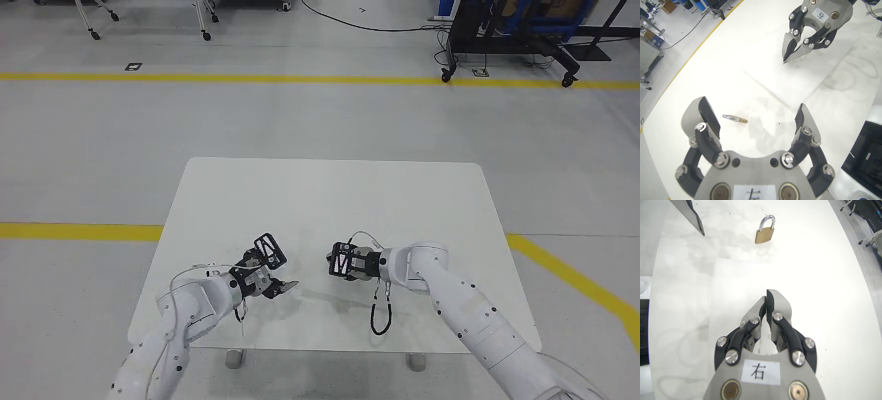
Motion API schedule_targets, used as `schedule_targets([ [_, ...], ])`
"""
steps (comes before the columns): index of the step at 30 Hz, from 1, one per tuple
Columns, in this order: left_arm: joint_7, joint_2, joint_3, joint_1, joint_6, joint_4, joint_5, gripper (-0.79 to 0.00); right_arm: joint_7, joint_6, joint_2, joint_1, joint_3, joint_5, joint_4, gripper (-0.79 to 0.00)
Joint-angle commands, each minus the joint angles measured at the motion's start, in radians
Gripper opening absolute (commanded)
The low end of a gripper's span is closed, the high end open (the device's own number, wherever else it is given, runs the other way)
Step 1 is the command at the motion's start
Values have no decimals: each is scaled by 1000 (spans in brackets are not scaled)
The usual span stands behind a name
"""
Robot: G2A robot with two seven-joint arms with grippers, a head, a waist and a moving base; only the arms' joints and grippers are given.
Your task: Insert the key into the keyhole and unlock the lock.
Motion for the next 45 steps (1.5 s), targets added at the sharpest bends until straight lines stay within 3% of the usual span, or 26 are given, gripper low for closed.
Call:
schedule_targets([
  [1, -16, -5, 38, -20, 27, 14, 21, 0, -1, 1, 1, -2, 3, 4, -1, -785],
  [10, -95, -36, 163, -141, 101, 135, -32, 0, -1, 8, 7, -19, 8, 4, -27, -785],
  [18, -120, -54, 230, -200, 142, 197, -35, 0, -54, -3, 16, -28, 31, 24, -23, -785],
  [28, -132, -64, 252, -230, 169, 227, -57, 0, -139, -49, 32, -35, 90, 85, -4, -785],
  [36, -120, -66, 249, -235, 176, 240, -82, 0, -124, -76, 29, -3, 74, 113, 38, -785],
  [45, -89, -60, 202, -221, 195, 176, -128, 0, -72, -91, 19, 41, 27, 115, 77, -785],
])
